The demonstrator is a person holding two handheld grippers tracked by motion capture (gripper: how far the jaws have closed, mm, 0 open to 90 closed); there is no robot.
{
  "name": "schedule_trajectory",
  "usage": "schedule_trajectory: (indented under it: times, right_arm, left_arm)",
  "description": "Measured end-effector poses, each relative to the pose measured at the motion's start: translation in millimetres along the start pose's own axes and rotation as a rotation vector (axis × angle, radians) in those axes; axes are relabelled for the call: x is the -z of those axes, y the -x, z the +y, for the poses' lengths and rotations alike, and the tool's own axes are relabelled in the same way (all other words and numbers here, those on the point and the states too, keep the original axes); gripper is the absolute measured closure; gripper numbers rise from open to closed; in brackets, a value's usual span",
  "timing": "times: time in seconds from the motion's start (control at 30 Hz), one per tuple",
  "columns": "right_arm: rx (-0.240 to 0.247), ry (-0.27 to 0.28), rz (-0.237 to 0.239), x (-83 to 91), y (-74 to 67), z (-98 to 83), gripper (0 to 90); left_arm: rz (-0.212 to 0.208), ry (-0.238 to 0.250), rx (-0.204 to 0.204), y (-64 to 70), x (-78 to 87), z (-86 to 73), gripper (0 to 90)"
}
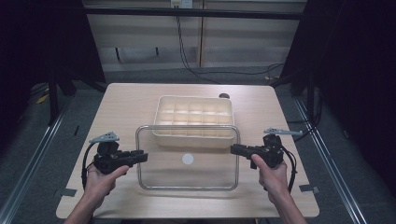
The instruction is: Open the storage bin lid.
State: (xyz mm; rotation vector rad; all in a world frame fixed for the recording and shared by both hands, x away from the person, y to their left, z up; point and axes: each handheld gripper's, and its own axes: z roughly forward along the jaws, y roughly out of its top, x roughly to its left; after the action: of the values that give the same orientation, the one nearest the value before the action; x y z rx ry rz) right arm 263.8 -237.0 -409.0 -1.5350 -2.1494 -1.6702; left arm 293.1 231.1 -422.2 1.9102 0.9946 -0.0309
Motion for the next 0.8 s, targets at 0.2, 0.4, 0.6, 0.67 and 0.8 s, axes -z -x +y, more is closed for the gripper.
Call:
schedule_trajectory:
  times: [0.2,0.4,0.6,0.67,0.8]
  right_arm:
    - [-0.012,-0.017,0.003,-1.0,-0.6,-12.4,74.6]
    - [-0.027,-0.046,0.001,-2.0,0.6,-23.3,74.1]
    - [-0.042,-0.064,-0.01,0.6,3.2,-29.4,73.7]
    - [-0.047,-0.064,-0.015,1.5,4.2,-31.3,73.6]
    - [-0.056,-0.069,-0.016,1.9,5.8,-34.8,73.5]
  left_arm:
    - [0.01,-0.02,-0.01,3.7,3.3,-7.2,67.5]
    - [0.004,-0.029,0.009,5.5,2.0,-17.5,67.8]
    - [-0.004,-0.047,0.007,8.2,-2.9,-20.4,68.2]
    - [-0.002,-0.05,0.01,9.0,-4.1,-20.8,68.2]
    - [0.002,-0.052,0.024,10.1,-6.6,-24.2,68.1]
